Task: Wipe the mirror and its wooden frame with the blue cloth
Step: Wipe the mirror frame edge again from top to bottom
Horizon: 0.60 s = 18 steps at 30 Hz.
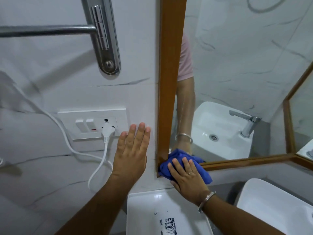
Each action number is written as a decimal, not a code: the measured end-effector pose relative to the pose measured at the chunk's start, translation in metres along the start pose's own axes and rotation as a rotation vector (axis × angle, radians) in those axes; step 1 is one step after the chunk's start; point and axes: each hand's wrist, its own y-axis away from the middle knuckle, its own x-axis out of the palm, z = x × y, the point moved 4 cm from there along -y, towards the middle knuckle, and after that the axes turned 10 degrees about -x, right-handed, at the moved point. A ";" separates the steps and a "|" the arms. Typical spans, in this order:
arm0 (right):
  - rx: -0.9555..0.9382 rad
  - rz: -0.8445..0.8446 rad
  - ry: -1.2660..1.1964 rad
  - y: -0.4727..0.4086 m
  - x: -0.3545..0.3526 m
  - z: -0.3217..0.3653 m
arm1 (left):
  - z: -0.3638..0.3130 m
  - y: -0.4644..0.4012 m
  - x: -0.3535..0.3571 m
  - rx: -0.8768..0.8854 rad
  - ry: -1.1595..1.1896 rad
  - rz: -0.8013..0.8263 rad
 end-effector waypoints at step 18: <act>-0.533 -0.232 0.015 0.013 -0.005 -0.040 | -0.087 0.048 -0.001 0.306 0.283 0.037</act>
